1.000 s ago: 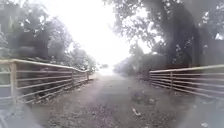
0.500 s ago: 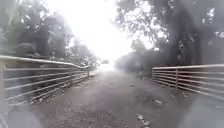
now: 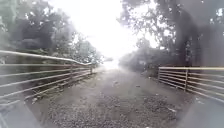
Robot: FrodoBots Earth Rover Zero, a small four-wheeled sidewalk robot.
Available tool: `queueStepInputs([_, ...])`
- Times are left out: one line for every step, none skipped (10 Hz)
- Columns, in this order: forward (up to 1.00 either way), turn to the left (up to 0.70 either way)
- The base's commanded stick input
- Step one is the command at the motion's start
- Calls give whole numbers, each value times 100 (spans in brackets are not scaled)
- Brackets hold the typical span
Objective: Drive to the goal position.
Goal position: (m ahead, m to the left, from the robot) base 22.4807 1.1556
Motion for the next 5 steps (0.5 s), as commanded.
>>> queueStepInputs([70,0])
queueStepInputs([70,0])
queueStepInputs([70,0])
queueStepInputs([70,-22])
queueStepInputs([70,-35])
